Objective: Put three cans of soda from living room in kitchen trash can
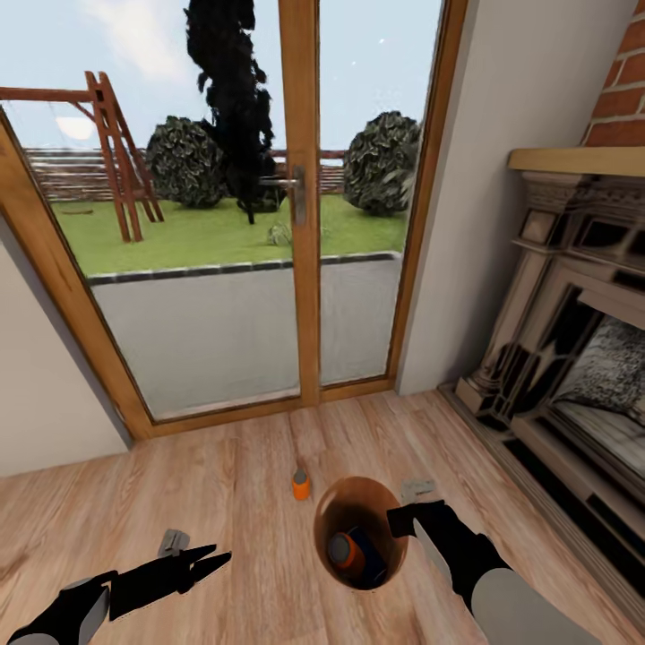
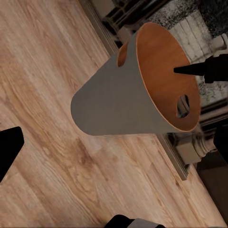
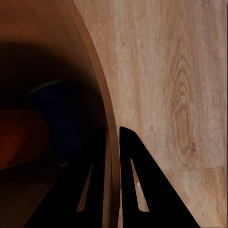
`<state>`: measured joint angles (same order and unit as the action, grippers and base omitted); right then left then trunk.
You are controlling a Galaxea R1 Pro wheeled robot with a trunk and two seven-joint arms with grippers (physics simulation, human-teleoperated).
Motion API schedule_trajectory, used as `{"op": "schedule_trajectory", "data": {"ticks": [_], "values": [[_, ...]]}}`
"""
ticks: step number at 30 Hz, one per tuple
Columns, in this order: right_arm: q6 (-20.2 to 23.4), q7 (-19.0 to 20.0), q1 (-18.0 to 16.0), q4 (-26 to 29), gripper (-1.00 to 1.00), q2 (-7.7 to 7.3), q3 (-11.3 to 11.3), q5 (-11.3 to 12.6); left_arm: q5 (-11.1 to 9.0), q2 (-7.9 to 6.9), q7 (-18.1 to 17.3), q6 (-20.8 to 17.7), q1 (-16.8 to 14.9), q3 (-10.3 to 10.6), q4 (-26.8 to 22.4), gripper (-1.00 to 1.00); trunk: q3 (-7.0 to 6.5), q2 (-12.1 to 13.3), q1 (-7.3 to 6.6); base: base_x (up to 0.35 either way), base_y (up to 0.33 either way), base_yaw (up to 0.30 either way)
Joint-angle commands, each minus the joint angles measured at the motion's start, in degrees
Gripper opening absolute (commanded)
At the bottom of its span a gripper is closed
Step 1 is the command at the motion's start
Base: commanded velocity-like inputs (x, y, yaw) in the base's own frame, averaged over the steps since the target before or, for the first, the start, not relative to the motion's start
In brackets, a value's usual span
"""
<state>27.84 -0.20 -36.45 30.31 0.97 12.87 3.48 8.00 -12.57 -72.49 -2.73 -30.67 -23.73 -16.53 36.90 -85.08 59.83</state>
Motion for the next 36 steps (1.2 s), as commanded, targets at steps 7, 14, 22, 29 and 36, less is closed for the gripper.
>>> {"op": "schedule_trajectory", "data": {"ticks": [7, 14, 22, 29, 36], "values": [[1.1, 0.5, 0.0, 3.8, -1.00, -2.22, -0.4, 0.7, 0.0, 0.04, 0.6, 0.0, 0.0, 0.0, 0.0, 1.00, -0.01, 0.0, 0.00, 0.347, 0.001, 0.000], [8.4, 0.5, 0.0, 9.8, -1.00, -4.42, -2.3, 0.8, -0.2, 0.17, 7.5, 0.1, 0.0, -0.1, -0.1, 1.00, -0.01, 0.0, 0.00, 0.347, 0.000, 0.000], [18.1, 0.5, 0.0, 17.2, -1.00, -5.07, -7.9, 0.8, -0.3, 4.19, 25.0, 0.2, 0.0, 0.2, -1.0, 1.00, -0.01, 0.0, 0.00, 0.347, 0.000, 0.000], [21.5, 0.5, 0.0, 20.2, -1.00, -5.15, -8.6, 0.8, -0.2, 9.11, 40.8, 2.7, 0.0, 0.2, -3.8, 1.00, -0.01, 0.0, 0.00, 0.347, 0.000, 0.000], [21.8, 0.5, 0.0, 20.4, -1.00, -5.16, -8.6, 0.8, 0.0, 11.59, 50.0, 5.7, 0.0, 0.3, -3.8, 1.00, -0.01, 0.0, 0.00, 0.347, 0.000, 0.000]]}}
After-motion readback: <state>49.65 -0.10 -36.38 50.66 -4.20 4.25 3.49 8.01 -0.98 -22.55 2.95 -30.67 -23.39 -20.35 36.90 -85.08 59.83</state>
